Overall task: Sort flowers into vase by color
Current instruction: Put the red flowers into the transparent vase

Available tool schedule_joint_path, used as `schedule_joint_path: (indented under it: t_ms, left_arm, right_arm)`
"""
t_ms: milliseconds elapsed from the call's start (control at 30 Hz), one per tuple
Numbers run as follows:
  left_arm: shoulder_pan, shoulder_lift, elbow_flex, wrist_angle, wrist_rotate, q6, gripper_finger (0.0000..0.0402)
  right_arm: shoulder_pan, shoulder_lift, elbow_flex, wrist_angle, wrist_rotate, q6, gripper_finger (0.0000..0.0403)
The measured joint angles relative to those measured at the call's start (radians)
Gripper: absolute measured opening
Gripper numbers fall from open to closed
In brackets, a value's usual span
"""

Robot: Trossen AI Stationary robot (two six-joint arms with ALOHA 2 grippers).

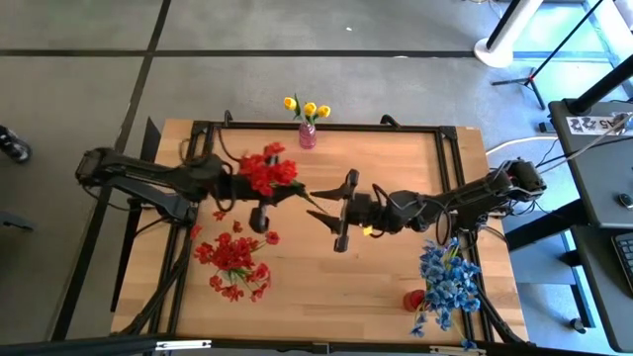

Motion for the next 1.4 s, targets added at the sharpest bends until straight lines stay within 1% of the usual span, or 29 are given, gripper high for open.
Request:
schedule_joint_path:
  t_ms: [67, 167, 233, 300, 367, 467, 600, 733, 867, 933, 1100, 1167, 1300, 1400]
  left_arm:
    - [-0.016, -0.05, 0.021, -0.086, -0.021, 0.018, 0.0007]
    - [-0.06, -0.143, 0.055, -0.263, -0.019, 0.031, 0.0006]
    - [-0.101, -0.213, 0.078, -0.367, -0.017, 0.031, 0.0006]
    - [-0.153, -0.285, 0.092, -0.475, -0.03, 0.027, 0.0006]
    - [-0.212, -0.35, 0.103, -0.592, -0.082, 0.006, 0.0006]
    - [-0.3, -0.454, 0.112, -0.784, -0.164, -0.04, 0.0006]
    - [-0.403, -0.579, 0.113, -1.03, -0.16, -0.152, 0.0006]
    - [-0.489, -0.626, 0.076, -1.173, -0.142, -0.263, 0.0006]
    - [-0.552, -0.626, 0.007, -1.189, -0.137, -0.349, 0.0006]
    - [-0.582, -0.622, -0.037, -1.178, -0.154, -0.377, 0.0007]
    - [-0.665, -0.621, -0.145, -0.999, -0.193, -0.381, 0.0007]
    - [-0.706, -0.621, -0.172, -0.944, -0.237, -0.37, 0.0007]
    - [-0.787, -0.621, -0.196, -0.844, -0.378, -0.303, 0.0007]
    - [-0.825, -0.615, -0.223, -0.775, -0.458, -0.26, 0.0007]
  right_arm:
    - [0.015, -0.009, 0.0, 0.001, 0.001, -0.006, 0.0231]
    - [0.044, -0.024, 0.0, 0.022, 0.002, -0.046, 0.028]
    - [0.073, -0.032, 0.0, 0.019, 0.014, -0.06, 0.0305]
    - [0.103, -0.033, 0.0, 0.018, 0.052, -0.066, 0.0321]
    - [0.142, -0.032, 0.0, 0.008, 0.117, -0.084, 0.0328]
    - [0.189, -0.032, 0.0, -0.03, 0.238, -0.085, 0.0328]
    - [0.247, -0.032, 0.0, -0.056, 0.397, -0.081, 0.0317]
    - [0.285, -0.032, 0.0, -0.064, 0.501, -0.056, 0.0309]
    - [0.296, -0.032, 0.0, -0.061, 0.577, -0.031, 0.0308]
    - [0.296, -0.032, 0.0, -0.063, 0.598, -0.018, 0.0308]
    - [0.293, -0.032, 0.0, -0.062, 0.628, -0.003, 0.0308]
    - [0.293, -0.032, 0.0, -0.061, 0.64, -0.004, 0.0308]
    - [0.293, -0.032, 0.0, -0.061, 0.647, -0.005, 0.0308]
    - [0.293, -0.032, 0.0, -0.062, 0.646, -0.006, 0.0308]
